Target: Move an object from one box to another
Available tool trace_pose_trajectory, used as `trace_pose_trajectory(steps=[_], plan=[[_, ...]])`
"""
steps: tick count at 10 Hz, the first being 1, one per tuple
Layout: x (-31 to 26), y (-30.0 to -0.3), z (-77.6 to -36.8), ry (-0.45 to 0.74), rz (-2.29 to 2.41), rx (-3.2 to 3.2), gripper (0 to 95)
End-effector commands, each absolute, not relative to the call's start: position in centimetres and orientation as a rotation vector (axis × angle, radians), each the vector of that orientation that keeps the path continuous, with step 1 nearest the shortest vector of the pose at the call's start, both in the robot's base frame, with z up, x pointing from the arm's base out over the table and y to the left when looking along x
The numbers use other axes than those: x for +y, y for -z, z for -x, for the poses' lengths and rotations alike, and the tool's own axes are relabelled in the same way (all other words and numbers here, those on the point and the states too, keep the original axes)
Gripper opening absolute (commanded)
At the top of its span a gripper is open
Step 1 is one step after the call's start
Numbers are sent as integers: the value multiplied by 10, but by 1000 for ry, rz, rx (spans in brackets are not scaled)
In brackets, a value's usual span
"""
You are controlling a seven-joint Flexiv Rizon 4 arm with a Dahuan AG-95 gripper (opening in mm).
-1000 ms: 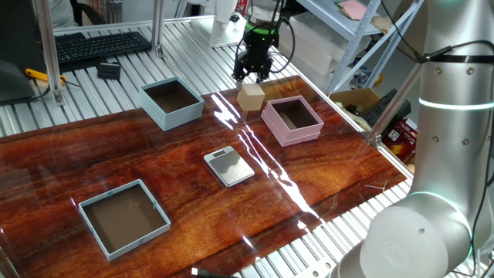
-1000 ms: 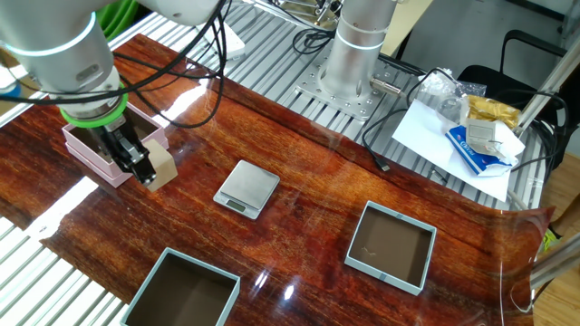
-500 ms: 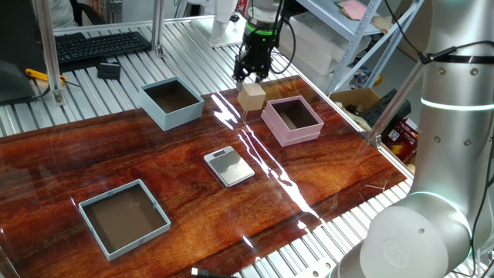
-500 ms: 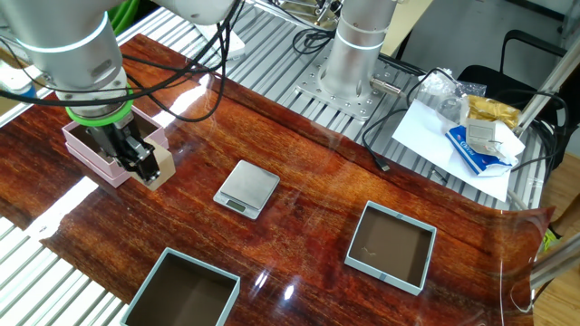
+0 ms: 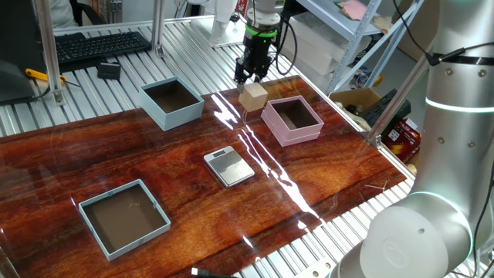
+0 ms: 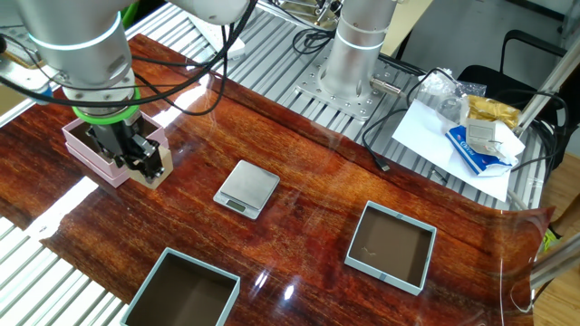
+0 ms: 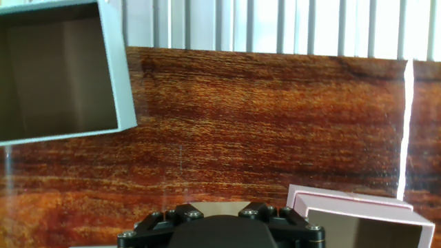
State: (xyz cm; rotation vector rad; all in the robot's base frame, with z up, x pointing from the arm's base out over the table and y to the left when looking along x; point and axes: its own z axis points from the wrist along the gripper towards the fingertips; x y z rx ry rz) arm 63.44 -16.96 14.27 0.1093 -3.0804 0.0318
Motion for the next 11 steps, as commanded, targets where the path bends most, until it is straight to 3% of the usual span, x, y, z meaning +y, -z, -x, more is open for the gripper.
trace_pose_trajectory(steps=[1, 11], plan=[[-170, -143, -636, -32, -155, -3087, 0], [-170, -143, -636, 1, -139, -3094, 0]])
